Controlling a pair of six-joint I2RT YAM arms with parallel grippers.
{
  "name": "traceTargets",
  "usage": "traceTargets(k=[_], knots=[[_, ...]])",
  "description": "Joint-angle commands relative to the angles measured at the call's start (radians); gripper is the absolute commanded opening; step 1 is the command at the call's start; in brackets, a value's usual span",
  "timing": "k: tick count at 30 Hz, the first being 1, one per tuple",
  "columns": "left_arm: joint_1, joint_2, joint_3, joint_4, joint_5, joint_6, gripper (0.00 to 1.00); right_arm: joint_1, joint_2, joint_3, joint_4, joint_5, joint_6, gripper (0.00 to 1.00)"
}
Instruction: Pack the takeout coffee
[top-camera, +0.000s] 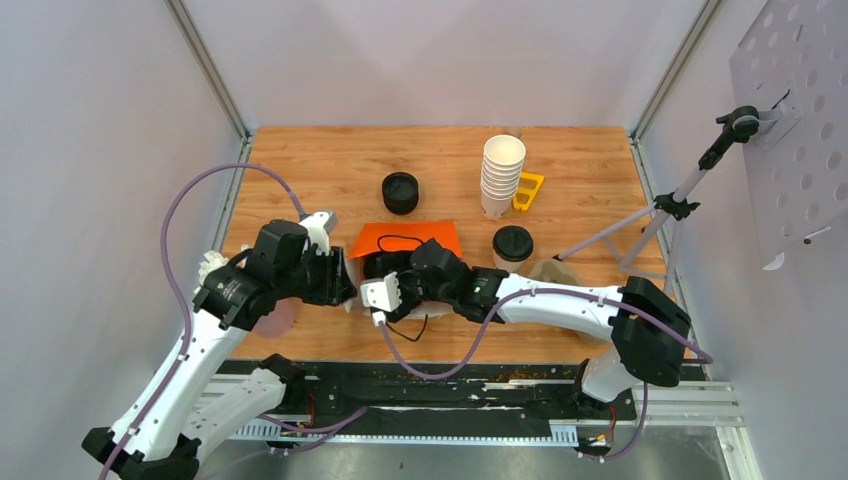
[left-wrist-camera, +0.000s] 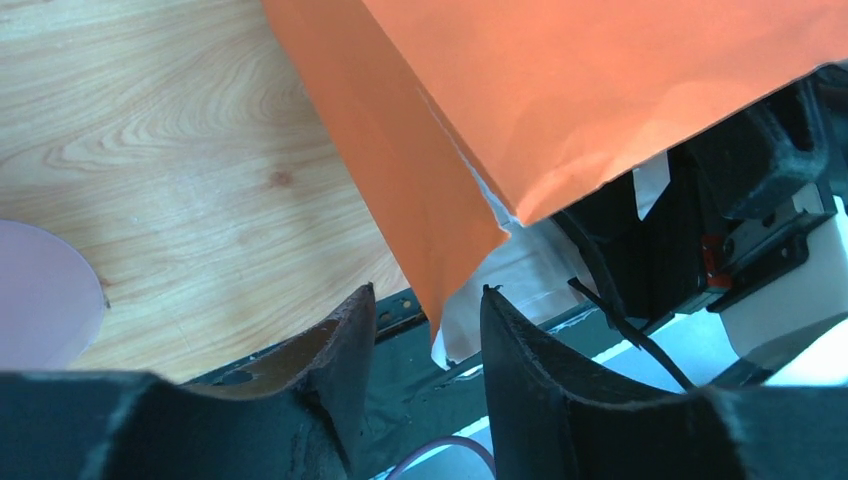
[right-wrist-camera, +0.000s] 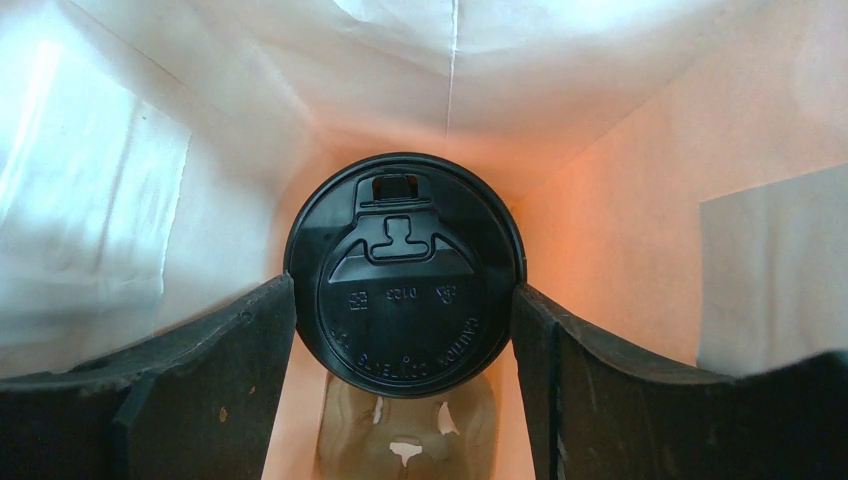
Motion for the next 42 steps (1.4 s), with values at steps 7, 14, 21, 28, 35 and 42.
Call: traceTargets(k=[7,14,21,28,35,42], knots=[[0.003,0.013,0.008,0.014,-0.014,0.034,0.0,-0.033,-0.013,0.027,0.041,0.004,-0.04,0.57],[0.003,0.013,-0.007,0.025,0.002,0.036,0.0,-0.061,-0.036,0.018,0.013,0.009,-0.069,0.57],[0.004,0.016,-0.005,0.044,0.024,0.035,0.0,-0.069,0.004,0.032,0.047,-0.024,-0.084,0.57],[0.003,0.017,-0.011,0.048,0.03,0.031,0.0,-0.068,0.033,0.054,0.053,-0.032,-0.107,0.57],[0.003,0.024,-0.013,0.072,0.045,0.025,0.0,-0.061,0.048,0.095,0.006,-0.043,-0.091,0.57],[0.003,0.018,-0.022,0.078,0.052,0.019,0.0,-0.031,0.087,0.146,-0.049,0.011,-0.065,0.57]])
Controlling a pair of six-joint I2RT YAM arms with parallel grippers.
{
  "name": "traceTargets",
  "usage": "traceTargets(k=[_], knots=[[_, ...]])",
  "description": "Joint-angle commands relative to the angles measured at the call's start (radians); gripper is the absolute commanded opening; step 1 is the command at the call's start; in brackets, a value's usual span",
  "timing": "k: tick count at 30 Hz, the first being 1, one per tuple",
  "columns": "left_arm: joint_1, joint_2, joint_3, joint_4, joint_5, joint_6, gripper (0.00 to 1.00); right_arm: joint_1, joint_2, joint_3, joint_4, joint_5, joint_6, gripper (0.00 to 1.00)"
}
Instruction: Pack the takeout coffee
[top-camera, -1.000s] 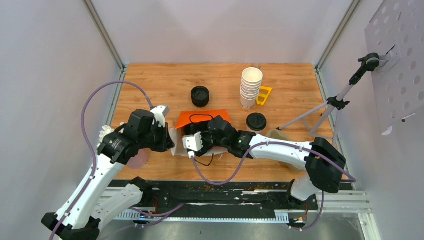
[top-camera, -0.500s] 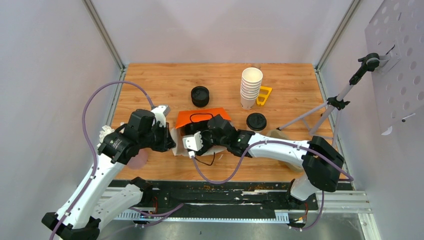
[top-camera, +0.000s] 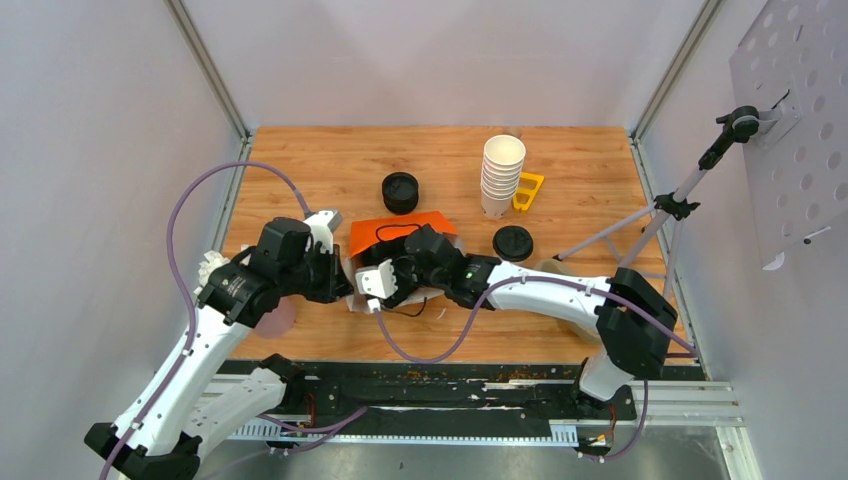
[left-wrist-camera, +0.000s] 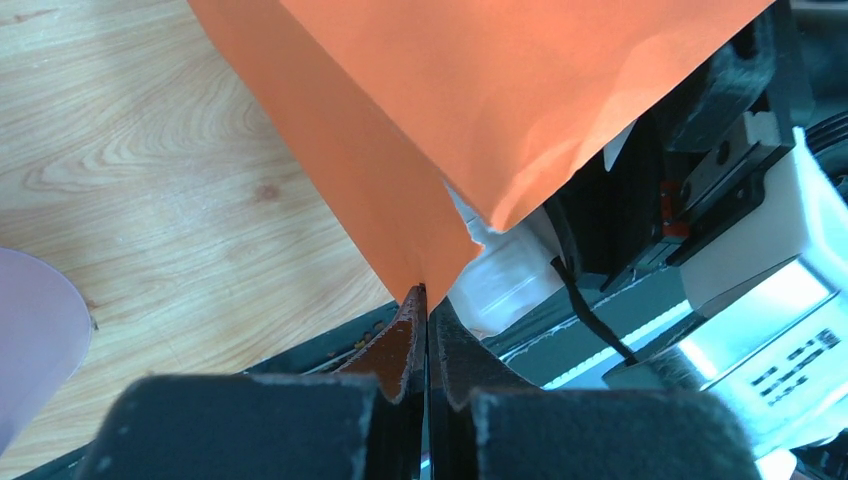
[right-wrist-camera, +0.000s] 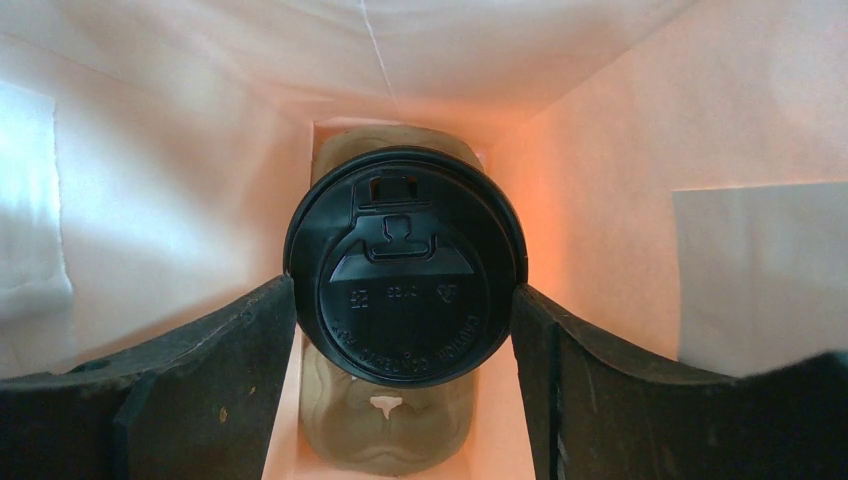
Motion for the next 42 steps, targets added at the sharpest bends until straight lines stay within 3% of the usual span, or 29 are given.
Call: traceTargets(k=[1,42], knots=[[0.003,-0.008,-0.009,0.041,0.02,-0.001,0.0,0.026,0.026,0.067,-0.026,0.027,0.029,0.57],[0.002,-0.018,-0.04,0.078,0.024,-0.059,0.0,0.051,0.14,0.126,0.003,0.163,0.113,0.62]])
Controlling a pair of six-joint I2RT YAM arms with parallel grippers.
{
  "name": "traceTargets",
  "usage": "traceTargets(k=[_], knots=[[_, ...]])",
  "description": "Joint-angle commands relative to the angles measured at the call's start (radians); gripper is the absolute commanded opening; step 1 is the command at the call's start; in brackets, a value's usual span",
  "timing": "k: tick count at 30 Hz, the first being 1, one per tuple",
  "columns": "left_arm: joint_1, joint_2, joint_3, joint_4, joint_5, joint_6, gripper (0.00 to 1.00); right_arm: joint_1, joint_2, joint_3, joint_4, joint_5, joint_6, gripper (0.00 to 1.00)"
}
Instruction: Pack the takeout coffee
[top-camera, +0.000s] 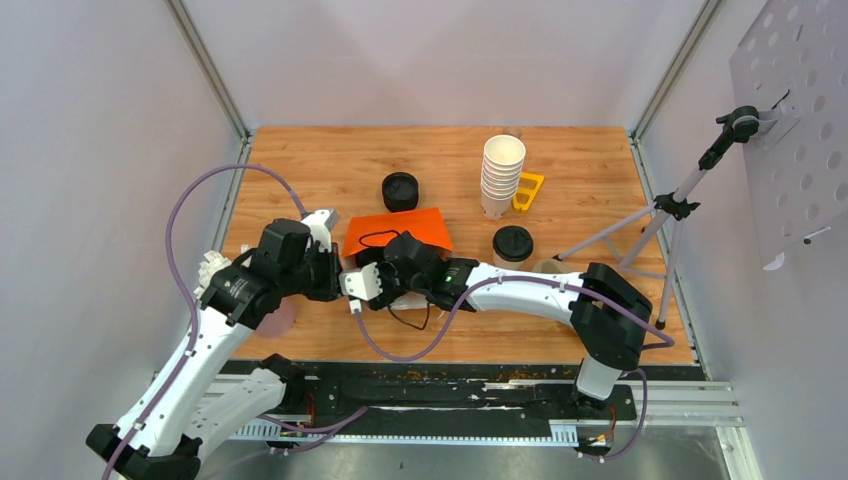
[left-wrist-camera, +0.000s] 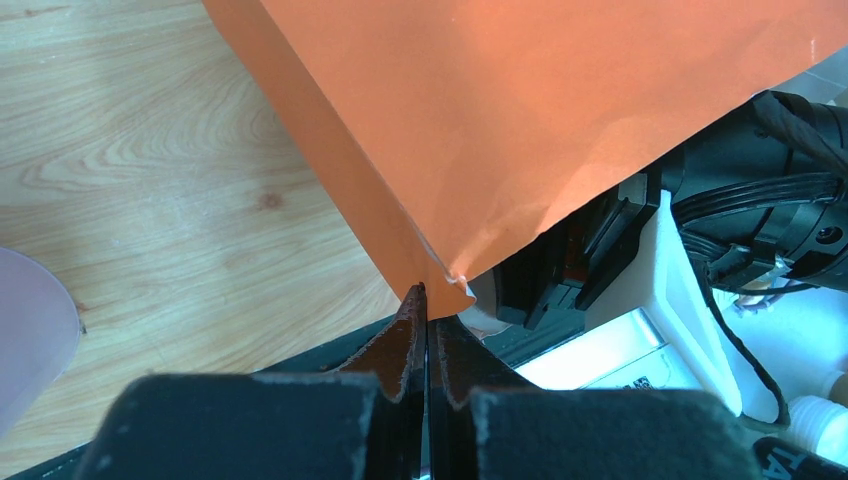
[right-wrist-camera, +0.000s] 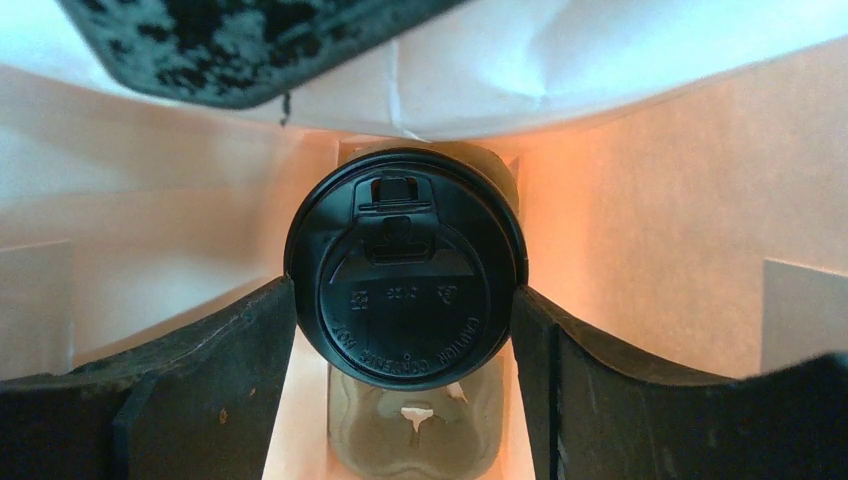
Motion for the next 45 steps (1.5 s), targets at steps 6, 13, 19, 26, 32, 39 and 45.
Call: traceTargets(k=[6,13,19,26,32,39,45], knots=[[-0.005,-0.006,-0.005,0.027,0.038,-0.008,0.0,-0.011,0.022,0.021,0.066,0.032,0.066,0.62],[-0.005,-0.011,-0.018,0.027,0.032,-0.011,0.0,-0.02,0.032,0.012,0.093,0.037,0.082,0.62],[-0.005,-0.009,-0.02,0.028,0.029,-0.012,0.0,-0.023,0.036,0.0,0.109,0.039,0.087,0.62],[-0.005,-0.002,-0.017,0.032,0.031,-0.012,0.0,-0.022,0.026,0.003,0.111,0.047,0.087,0.7],[-0.006,0.0,-0.018,0.034,0.032,-0.014,0.0,-0.023,0.0,0.008,0.084,0.022,0.086,0.78],[-0.004,-0.002,-0.013,0.033,0.027,-0.015,0.0,-0.023,-0.025,0.016,0.052,-0.016,0.09,0.92],[-0.006,0.0,-0.011,0.03,0.023,-0.015,0.0,-0.029,-0.043,0.017,0.049,-0.031,0.102,0.9]])
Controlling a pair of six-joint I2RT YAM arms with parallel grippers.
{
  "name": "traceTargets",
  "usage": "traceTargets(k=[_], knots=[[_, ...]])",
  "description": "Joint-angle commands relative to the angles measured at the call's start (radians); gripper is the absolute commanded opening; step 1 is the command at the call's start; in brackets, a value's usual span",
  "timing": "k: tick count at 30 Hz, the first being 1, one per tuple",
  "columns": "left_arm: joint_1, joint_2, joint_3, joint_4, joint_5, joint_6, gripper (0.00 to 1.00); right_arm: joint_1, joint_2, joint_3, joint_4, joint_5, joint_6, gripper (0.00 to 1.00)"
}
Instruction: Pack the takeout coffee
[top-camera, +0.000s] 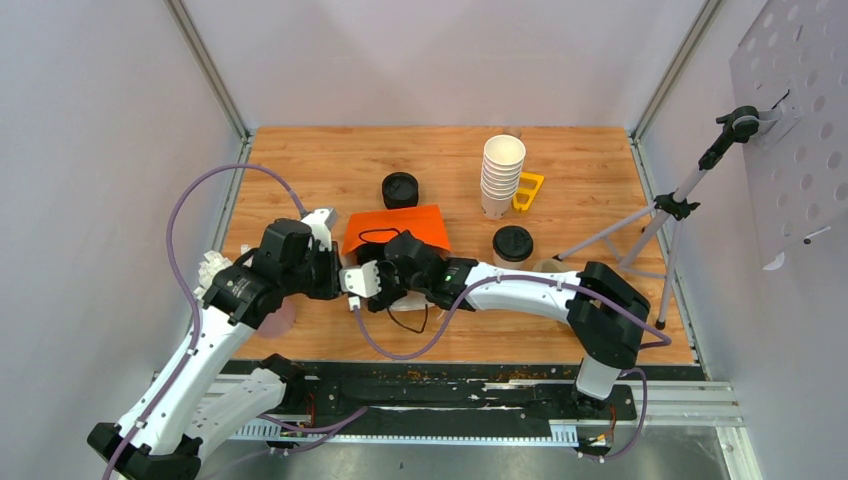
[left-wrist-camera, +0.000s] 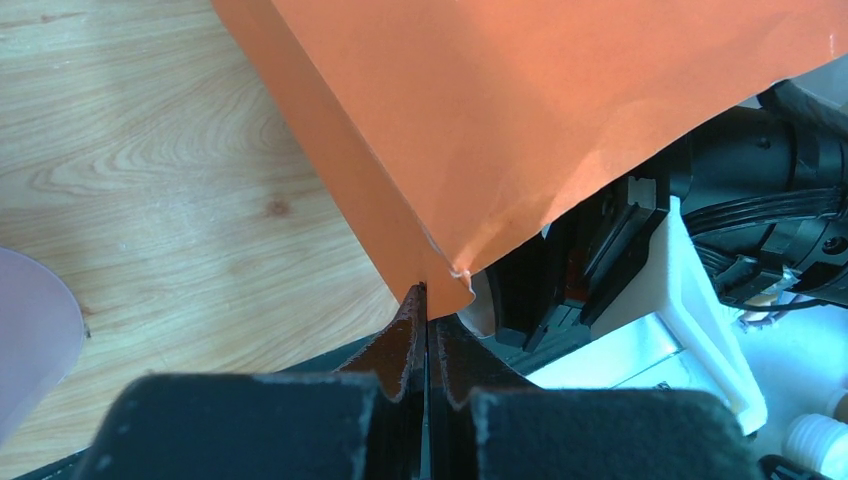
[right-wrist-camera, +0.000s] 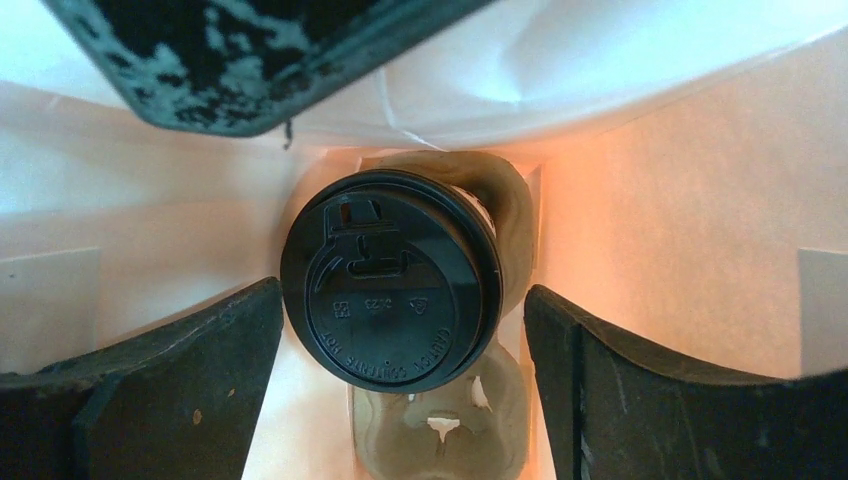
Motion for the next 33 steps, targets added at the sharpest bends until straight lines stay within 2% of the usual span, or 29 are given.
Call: traceTargets(k=[1,8,11,13,17,22,33], knots=[[-0.008,-0.005,0.003,0.01,0.051,-0.005,0.0,-0.02,-0.063,0.023,-0.007,-0.007,0.056,0.89],[-0.008,-0.003,0.006,0.008,0.047,-0.005,0.0,-0.028,-0.106,0.017,-0.051,-0.078,0.068,0.87],[-0.008,-0.004,0.008,0.008,0.046,-0.005,0.0,-0.034,-0.121,0.011,-0.069,-0.104,0.075,0.82],[-0.008,-0.004,0.008,0.008,0.043,-0.005,0.0,-0.039,-0.128,0.003,-0.07,-0.114,0.078,0.73],[-0.008,-0.003,0.011,0.006,0.042,-0.004,0.0,-0.055,-0.129,-0.002,-0.071,-0.14,0.098,0.48],[-0.007,-0.003,0.011,0.004,0.042,-0.005,0.0,-0.062,-0.109,-0.001,-0.045,-0.159,0.103,0.29],[-0.008,0.007,0.017,0.002,0.049,-0.005,0.0,-0.063,-0.041,0.006,0.056,-0.143,0.127,0.21]])
